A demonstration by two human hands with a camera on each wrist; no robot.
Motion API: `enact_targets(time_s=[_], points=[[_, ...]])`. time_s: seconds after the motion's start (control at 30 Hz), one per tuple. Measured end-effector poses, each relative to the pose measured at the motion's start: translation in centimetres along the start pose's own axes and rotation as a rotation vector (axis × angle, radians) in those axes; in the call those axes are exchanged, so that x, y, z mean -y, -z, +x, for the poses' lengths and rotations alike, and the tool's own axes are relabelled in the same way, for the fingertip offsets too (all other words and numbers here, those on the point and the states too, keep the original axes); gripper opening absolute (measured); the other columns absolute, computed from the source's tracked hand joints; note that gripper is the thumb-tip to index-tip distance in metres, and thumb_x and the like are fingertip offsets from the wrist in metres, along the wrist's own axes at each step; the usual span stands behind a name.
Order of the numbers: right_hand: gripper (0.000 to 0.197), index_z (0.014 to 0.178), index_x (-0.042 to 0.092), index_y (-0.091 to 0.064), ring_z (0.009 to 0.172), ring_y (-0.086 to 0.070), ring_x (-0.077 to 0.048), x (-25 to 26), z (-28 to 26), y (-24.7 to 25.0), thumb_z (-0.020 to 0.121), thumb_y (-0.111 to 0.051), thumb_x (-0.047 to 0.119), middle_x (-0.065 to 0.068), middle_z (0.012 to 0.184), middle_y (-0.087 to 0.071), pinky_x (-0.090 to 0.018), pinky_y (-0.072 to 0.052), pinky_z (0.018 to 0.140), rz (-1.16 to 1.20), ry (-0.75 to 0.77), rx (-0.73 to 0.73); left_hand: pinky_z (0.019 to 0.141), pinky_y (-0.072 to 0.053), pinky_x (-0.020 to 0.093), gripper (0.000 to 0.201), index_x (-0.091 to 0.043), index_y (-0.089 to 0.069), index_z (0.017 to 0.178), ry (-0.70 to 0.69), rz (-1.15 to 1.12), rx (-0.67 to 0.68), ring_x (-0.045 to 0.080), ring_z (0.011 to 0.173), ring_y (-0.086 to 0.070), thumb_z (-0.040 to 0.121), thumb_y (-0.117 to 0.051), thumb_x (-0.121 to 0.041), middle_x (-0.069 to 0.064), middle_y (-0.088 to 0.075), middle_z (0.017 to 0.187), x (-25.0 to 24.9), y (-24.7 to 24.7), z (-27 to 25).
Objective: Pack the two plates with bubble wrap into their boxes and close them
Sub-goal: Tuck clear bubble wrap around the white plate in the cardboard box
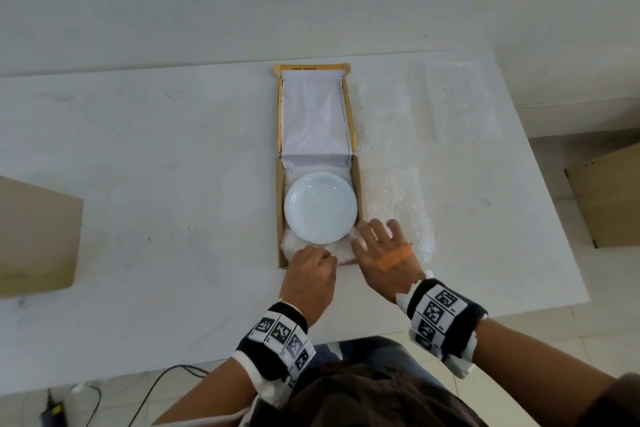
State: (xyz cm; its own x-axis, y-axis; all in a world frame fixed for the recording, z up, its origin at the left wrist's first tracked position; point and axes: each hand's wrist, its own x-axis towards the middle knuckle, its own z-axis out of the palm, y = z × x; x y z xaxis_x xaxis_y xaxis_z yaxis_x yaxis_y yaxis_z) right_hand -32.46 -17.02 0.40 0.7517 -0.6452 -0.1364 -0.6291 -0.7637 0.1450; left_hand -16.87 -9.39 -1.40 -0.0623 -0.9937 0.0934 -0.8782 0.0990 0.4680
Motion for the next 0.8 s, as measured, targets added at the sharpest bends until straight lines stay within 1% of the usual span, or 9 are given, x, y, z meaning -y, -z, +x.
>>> enact_targets(time_s=[0.07, 0.1, 0.17, 0.27, 0.37, 0.43, 0.63, 0.7, 0.8], points=[[0.026, 0.089, 0.015, -0.071, 0.072, -0.058, -0.029, -0.3, 0.3, 0.4, 0.064, -0.067, 0.008, -0.01, 0.082, -0.063, -0.037, -0.048, 0.062, 0.176, -0.147, 0.032, 0.063, -0.052, 0.028, 0.005, -0.01, -0.069, 0.068, -0.021, 0.031, 0.041, 0.02, 0.064, -0.061, 0.069, -0.072, -0.006, 0.002, -0.065, 0.067, 0.2, 0.0, 0.1], [0.026, 0.094, 0.015, -0.071, 0.071, -0.06, -0.03, -0.4, 0.4, 0.4, 0.069, -0.07, 0.008, -0.01, 0.081, -0.062, -0.035, -0.049, 0.06, 0.327, -0.208, 0.06, 0.062, -0.052, 0.028, 0.01, -0.011, -0.069, 0.066, -0.029, 0.056, 0.064, 0.019, 0.063, -0.061, 0.065, -0.077, -0.006, 0.002, -0.065, 0.065, 0.2, 0.0, 0.2], [0.025, 0.109, 0.015, -0.068, 0.088, -0.062, -0.028, -0.6, 0.9, 0.3, 0.086, -0.059, 0.013, -0.009, 0.094, -0.063, -0.035, -0.051, 0.072, 0.618, -0.33, 0.144, 0.061, -0.05, 0.027, 0.013, -0.013, -0.068, 0.063, -0.035, 0.095, 0.097, 0.018, 0.061, -0.059, 0.061, -0.08, -0.008, 0.0, -0.064, 0.062, 0.1, 0.0, 0.5], [0.025, 0.111, 0.015, -0.068, 0.095, -0.059, -0.023, -1.0, 1.9, 0.2, 0.091, -0.053, 0.016, -0.003, 0.096, -0.061, -0.026, -0.045, 0.076, 0.769, -0.418, 0.202, 0.063, -0.044, 0.029, 0.013, -0.016, -0.067, 0.063, -0.052, 0.164, 0.134, 0.018, 0.061, -0.057, 0.06, -0.079, -0.012, -0.002, -0.063, 0.062, 0.2, -0.2, 0.5], [0.022, 0.106, 0.016, -0.069, 0.091, -0.058, -0.02, -1.0, 2.4, 0.0, 0.089, -0.055, 0.018, 0.006, 0.085, -0.053, -0.022, -0.042, 0.074, 0.799, -0.479, 0.176, 0.068, -0.033, 0.032, 0.01, -0.017, -0.068, 0.069, -0.083, 0.254, 0.176, 0.018, 0.063, -0.056, 0.062, -0.076, -0.017, -0.003, -0.064, 0.067, 0.3, -0.4, 0.2], [0.019, 0.104, 0.018, -0.066, 0.088, -0.058, -0.019, -0.9, 2.5, 0.1, 0.089, -0.054, 0.018, 0.004, 0.088, -0.059, -0.025, -0.045, 0.072, 0.753, -0.497, 0.166, 0.068, -0.027, 0.032, 0.012, -0.017, -0.068, 0.071, -0.106, 0.295, 0.2, 0.019, 0.063, -0.056, 0.061, -0.075, -0.018, -0.002, -0.064, 0.069, 0.3, -0.5, 0.1], [0.007, 0.092, 0.016, -0.052, 0.075, -0.056, -0.024, -0.6, 3.3, 0.0, 0.088, -0.05, 0.02, -0.002, 0.084, -0.059, -0.029, -0.045, 0.062, 0.736, -0.588, 0.18, 0.069, -0.026, 0.031, 0.017, -0.017, -0.067, 0.074, -0.142, 0.313, 0.271, 0.019, 0.063, -0.054, 0.058, -0.073, -0.015, -0.002, -0.06, 0.07, 0.4, -0.7, 0.2], [0.007, 0.09, 0.015, -0.051, 0.073, -0.054, -0.025, -0.3, 3.6, -0.2, 0.089, -0.048, 0.021, -0.002, 0.082, -0.056, -0.028, -0.042, 0.06, 0.722, -0.597, 0.187, 0.069, -0.029, 0.029, 0.022, -0.017, -0.067, 0.077, -0.152, 0.295, 0.286, 0.018, 0.064, -0.054, 0.056, -0.074, -0.015, -0.002, -0.061, 0.074, 0.6, -0.8, 0.0], [0.012, 0.096, 0.011, -0.058, 0.078, -0.056, -0.026, 0.0, 3.4, 0.3, 0.084, -0.057, 0.015, -0.006, 0.088, -0.056, -0.031, -0.044, 0.063, 0.584, -0.517, 0.099, 0.07, -0.046, 0.029, 0.034, -0.016, -0.068, 0.091, -0.143, 0.217, 0.253, 0.018, 0.07, -0.058, 0.058, -0.077, -0.017, -0.001, -0.065, 0.082, 0.9, -0.4, -0.4]])
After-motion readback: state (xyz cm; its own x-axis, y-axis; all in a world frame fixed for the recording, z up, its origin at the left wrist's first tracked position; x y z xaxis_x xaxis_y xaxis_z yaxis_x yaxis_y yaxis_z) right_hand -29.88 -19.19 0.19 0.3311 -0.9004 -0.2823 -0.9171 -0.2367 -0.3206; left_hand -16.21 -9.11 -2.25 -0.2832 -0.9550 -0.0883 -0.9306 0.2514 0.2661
